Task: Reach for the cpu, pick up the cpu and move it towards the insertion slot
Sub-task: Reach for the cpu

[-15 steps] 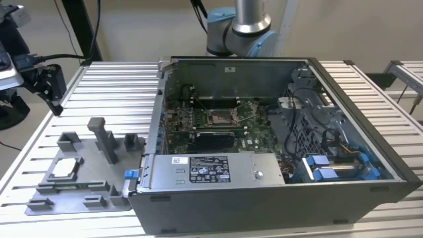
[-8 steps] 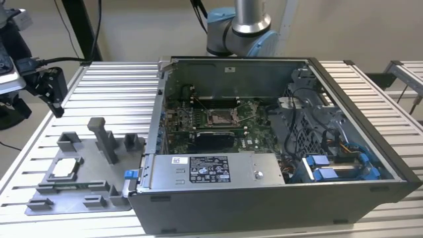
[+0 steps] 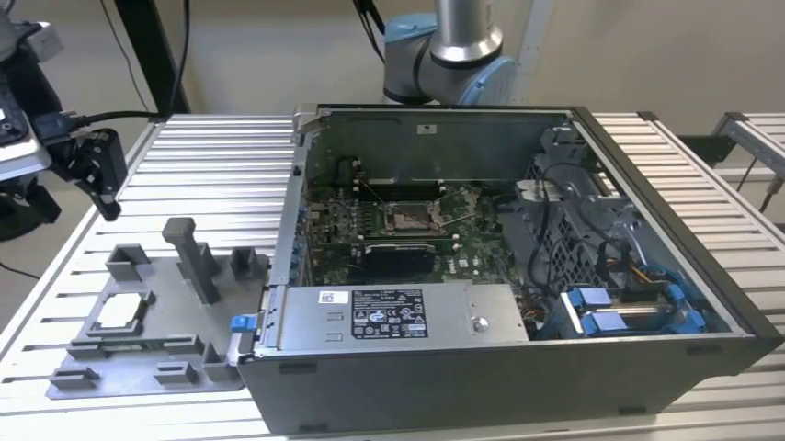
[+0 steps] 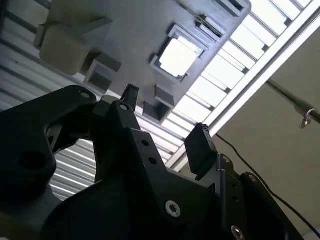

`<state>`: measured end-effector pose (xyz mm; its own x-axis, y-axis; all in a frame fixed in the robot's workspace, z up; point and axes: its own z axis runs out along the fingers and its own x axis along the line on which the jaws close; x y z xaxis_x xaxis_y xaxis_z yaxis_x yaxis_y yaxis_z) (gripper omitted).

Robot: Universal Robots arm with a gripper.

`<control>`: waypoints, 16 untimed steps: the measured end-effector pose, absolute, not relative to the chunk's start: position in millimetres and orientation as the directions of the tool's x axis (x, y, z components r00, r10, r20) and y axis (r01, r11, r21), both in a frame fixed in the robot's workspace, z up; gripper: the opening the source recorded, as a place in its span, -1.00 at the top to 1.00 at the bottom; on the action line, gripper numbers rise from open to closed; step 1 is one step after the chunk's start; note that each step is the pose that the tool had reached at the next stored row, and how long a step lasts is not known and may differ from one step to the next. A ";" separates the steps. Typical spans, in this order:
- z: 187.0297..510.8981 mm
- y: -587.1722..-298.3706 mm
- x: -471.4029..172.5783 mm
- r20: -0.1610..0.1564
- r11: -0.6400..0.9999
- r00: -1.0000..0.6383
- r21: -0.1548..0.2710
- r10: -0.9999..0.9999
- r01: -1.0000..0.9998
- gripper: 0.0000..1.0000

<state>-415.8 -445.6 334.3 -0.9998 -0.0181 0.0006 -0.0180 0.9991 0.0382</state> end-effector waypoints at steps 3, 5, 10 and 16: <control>332.3 -445.6 -415.8 0.001 0.999 -1.000 0.038 -0.018 -0.018 -1.00; 331.1 -445.6 -415.8 0.001 0.999 -1.000 0.038 -0.018 -0.018 -1.00; 328.4 -445.6 -415.8 0.001 0.999 -1.000 0.038 -0.018 -0.018 -1.00; 327.7 -445.6 -415.8 0.000 0.999 -1.000 0.038 -0.018 -0.018 -1.00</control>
<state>-415.8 -445.6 327.7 -0.9998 -0.0180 0.0005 -0.0180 0.9991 0.0382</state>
